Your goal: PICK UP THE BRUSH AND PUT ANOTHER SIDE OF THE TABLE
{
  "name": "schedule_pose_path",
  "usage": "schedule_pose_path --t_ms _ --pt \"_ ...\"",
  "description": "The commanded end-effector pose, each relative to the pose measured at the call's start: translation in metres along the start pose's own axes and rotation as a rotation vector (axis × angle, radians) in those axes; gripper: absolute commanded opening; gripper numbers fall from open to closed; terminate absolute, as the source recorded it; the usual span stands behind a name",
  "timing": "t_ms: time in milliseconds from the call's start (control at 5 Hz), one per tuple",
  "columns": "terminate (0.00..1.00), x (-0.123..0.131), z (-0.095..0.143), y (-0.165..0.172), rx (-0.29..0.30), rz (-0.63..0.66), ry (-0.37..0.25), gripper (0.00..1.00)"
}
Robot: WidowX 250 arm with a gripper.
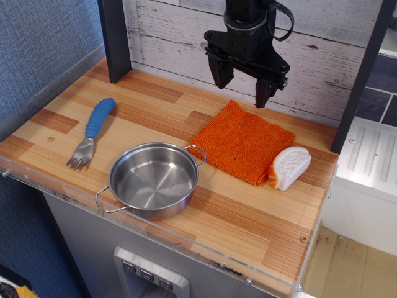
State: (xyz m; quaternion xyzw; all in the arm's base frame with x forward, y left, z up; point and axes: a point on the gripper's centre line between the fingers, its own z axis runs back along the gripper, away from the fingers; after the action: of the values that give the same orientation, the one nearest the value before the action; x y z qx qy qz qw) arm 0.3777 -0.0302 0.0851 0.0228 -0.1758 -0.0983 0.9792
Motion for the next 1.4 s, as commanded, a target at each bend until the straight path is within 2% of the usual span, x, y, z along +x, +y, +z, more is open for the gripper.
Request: schedule_pose_path --t_ms 0,200,400,600,1200 --pt "0.0 0.0 0.0 0.0 0.0 0.0 0.0 1.0" --pt "0.0 -0.005 -0.003 -0.013 -0.019 0.022 0.007 1.0" --pt "0.0 -0.008 -0.01 -0.03 -0.047 -0.008 0.028 1.0" --pt "0.0 -0.008 -0.01 -0.047 -0.063 -0.031 0.018 1.0" --pt "0.0 -0.017 -0.032 -0.085 -0.15 -0.129 0.086 1.0"
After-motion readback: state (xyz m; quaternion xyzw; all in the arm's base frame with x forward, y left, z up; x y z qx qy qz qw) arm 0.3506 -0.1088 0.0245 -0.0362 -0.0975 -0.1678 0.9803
